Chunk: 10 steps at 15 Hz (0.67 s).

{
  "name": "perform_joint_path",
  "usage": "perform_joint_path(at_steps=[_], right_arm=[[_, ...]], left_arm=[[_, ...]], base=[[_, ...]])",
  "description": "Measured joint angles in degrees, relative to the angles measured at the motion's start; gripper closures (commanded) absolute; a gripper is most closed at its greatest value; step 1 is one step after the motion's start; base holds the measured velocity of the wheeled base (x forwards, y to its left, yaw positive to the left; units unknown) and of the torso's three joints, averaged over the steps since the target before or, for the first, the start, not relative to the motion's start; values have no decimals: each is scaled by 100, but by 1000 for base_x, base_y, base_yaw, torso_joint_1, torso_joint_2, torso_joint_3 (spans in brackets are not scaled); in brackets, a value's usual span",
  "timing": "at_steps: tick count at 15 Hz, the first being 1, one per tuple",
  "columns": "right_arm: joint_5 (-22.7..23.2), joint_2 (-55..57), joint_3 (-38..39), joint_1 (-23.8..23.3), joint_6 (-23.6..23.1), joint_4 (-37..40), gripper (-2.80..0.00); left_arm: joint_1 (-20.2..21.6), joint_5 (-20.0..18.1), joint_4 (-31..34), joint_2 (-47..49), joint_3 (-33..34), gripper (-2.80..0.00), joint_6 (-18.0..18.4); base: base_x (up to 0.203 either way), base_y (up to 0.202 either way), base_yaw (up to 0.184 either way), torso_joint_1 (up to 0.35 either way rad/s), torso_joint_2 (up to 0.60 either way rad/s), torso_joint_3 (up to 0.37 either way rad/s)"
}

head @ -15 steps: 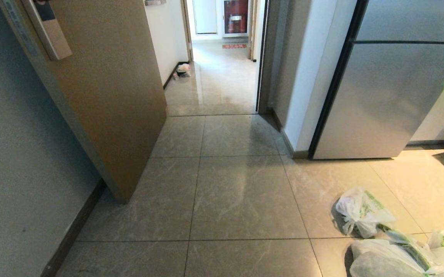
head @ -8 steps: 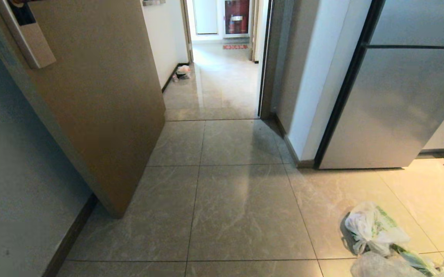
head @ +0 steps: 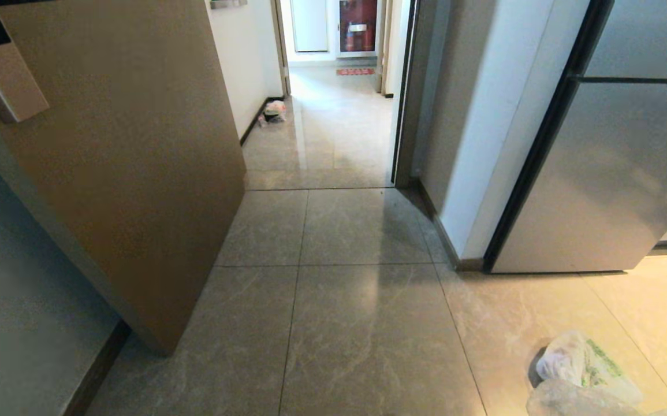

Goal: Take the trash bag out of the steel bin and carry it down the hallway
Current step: Put the trash bag at the door

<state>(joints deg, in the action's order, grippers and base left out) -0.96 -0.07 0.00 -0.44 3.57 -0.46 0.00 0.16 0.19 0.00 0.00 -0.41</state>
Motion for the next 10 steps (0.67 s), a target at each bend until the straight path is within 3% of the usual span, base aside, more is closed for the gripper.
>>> perform_joint_path(at_steps=[10], right_arm=[[0,0,0,0,1,2,0]], left_arm=[[0,1,-1,0,0,0,0]], base=[[192,0,1,4,2,2]])
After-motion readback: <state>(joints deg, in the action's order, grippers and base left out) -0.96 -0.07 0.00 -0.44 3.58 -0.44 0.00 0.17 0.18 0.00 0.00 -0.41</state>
